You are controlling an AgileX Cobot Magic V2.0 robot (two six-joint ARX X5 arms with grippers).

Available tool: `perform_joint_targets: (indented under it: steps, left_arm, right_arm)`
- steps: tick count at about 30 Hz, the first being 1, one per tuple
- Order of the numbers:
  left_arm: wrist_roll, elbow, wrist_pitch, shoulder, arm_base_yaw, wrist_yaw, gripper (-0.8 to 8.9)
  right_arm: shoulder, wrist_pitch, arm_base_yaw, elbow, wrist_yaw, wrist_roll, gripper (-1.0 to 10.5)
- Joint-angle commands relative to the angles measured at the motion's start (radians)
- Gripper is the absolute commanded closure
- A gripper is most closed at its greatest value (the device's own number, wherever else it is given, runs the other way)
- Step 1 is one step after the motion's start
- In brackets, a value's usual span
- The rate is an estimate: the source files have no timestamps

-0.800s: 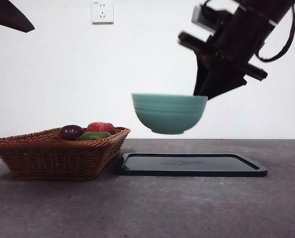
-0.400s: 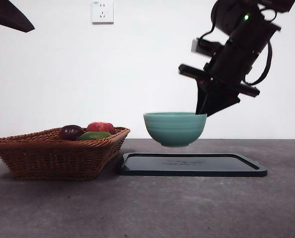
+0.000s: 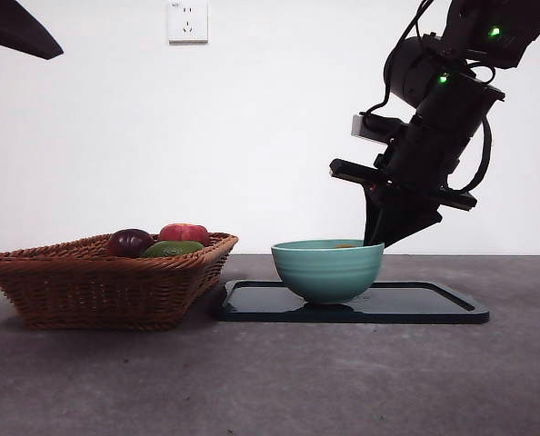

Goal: Pick up the wifruite, put it on the bowl, pick up the plate, put it on desk

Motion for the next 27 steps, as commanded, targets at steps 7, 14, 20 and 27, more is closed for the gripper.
perform_joint_targets:
  steps: [7,14,20,27]
  left_arm:
    - [0.019,0.009,0.006,0.004,-0.009,0.004,4.15]
    - [0.019,0.009,0.005,0.004,-0.009,0.004,4.15]
    - [0.019,0.009,0.005,0.004,-0.009,0.004,4.15]
    - [0.02,0.009,0.01,0.004,-0.009,0.004,4.15]
  right_arm:
    - [0.034,-0.005,0.004,0.025,0.0,-0.005,9.3]
    - [0.033,-0.006,0.005,0.025,0.002,0.004,7.5]
    - [-0.008,-0.009,0.003,0.027,0.025,0.003,7.1]
    - [-0.165,-0.034,0.003,0.027,0.026,0.002,7.1]
